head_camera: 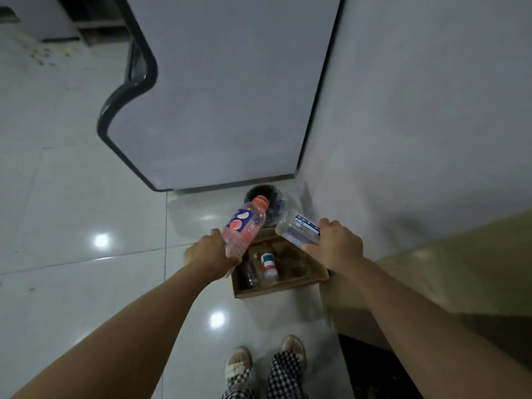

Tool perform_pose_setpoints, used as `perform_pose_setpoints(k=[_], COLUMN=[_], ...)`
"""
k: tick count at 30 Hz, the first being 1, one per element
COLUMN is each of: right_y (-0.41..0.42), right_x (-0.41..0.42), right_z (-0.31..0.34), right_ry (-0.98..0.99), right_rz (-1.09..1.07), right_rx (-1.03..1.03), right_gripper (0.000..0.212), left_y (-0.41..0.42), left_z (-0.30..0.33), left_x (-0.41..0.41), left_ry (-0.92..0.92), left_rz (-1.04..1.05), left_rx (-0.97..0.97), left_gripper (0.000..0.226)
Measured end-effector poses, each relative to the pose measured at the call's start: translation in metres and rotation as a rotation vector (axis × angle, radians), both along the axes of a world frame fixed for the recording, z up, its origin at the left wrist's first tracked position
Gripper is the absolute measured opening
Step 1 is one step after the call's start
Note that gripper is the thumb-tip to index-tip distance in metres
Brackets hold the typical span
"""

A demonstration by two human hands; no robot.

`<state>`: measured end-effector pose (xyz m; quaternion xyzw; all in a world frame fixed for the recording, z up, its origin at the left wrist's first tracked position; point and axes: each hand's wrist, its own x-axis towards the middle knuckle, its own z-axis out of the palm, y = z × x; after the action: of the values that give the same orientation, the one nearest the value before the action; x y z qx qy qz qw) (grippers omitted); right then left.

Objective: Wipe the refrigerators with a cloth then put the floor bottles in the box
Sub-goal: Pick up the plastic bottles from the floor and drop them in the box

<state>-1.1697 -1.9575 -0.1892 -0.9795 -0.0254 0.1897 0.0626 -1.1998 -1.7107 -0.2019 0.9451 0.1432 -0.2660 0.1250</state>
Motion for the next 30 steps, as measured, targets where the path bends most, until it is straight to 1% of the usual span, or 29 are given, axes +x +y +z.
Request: perform_pose_setpoints(k=[4,6,10,14,22,26,30], right_y=[0.002,0.004,0.006,0.008,0.010,0.010,0.008], right_x=[-0.002,-0.003,-0.005,0.000,0.036,0.055,0.067], right_z=[-0.031,-0.045,-0.084,-0.136,-0.285,-0.367,-0.439], right_ry=[0.062,0.091,0.150,0.175,0.189,0.173,0.203], right_rz=[0.011,-0.012,-0.035,-0.054,-0.021,-0.034,-0.085], right_rx=[0.047,0.054,0.047,0.011,-0.026,-0.020,-0.066], right_gripper=[0.064,0.059,0.057,0.057,0.055,0.061,0.063], left_y=[-0.002,0.001,0.007,0.005,-0.022,-0.035,-0.047], left_z=[-0.028,-0.044,-0.082,-0.131,-0.275,-0.353,-0.426], left_x=[-0.010,-0.014,-0.015,-0.010,0.006,0.016,0.029], left_ry=[0.062,0.085,0.146,0.200,0.275,0.272,0.245], left_rz=[0.044,0.043,0.046,0.077,0.175,0.259,0.292], left_rx=[-0.003,-0.006,-0.015,-0.019,-0.021,0.014,0.024], left_gripper=[0.070,0.070,0.071,0.070,0.068,0.069,0.068])
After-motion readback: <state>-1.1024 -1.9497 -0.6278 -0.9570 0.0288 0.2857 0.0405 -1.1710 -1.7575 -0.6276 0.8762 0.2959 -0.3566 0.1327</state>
